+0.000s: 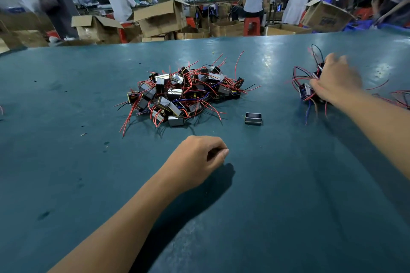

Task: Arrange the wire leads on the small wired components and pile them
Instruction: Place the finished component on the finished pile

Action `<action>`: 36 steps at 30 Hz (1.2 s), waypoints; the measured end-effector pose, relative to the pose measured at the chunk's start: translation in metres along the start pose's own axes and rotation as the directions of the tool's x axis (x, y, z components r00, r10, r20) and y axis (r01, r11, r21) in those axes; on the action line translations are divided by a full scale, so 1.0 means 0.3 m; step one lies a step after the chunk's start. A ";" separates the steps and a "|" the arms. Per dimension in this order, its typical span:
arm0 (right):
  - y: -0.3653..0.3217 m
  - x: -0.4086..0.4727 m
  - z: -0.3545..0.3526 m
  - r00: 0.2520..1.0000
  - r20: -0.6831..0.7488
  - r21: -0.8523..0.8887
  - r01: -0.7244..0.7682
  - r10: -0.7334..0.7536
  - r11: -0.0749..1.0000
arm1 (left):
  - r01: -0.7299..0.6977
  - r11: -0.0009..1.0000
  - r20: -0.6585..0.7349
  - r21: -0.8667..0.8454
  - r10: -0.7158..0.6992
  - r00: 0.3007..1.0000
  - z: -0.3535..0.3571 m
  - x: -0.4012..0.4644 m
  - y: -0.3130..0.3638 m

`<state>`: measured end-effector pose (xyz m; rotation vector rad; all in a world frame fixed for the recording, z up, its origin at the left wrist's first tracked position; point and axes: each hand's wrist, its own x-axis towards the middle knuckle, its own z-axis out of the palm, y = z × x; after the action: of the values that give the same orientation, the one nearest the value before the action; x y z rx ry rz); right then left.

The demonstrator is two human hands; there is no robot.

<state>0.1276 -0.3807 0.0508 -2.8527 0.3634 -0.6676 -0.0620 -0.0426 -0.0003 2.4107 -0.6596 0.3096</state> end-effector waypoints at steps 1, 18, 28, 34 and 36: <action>0.005 0.005 0.022 1.000 0.027 -0.028 0.011 -0.010 1.000 | -0.002 1.000 -0.001 0.003 0.002 1.000 -0.001 0.000 -0.001; 0.054 0.004 -0.118 0.843 0.523 -0.318 0.329 -0.124 0.889 | -0.002 0.999 0.107 0.036 -0.002 0.994 -0.001 -0.002 0.007; -0.112 -0.078 -0.071 0.887 0.260 -0.035 0.404 -0.382 0.914 | -0.014 0.998 0.139 0.067 0.005 0.990 -0.003 -0.004 0.007; -0.148 -0.103 0.028 0.795 0.531 -0.258 0.481 -0.293 0.838 | -0.009 0.997 0.124 0.072 0.000 0.992 -0.011 -0.004 0.010; -0.158 -0.118 0.041 0.832 0.508 -0.299 0.413 -0.223 0.860 | 0.004 0.997 0.108 0.080 -0.013 0.994 -0.011 -0.003 0.010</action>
<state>0.1115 -0.3240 0.0368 -3.3722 -0.0865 0.0823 -0.0645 -0.0422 0.0034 2.5199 -0.6970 0.2067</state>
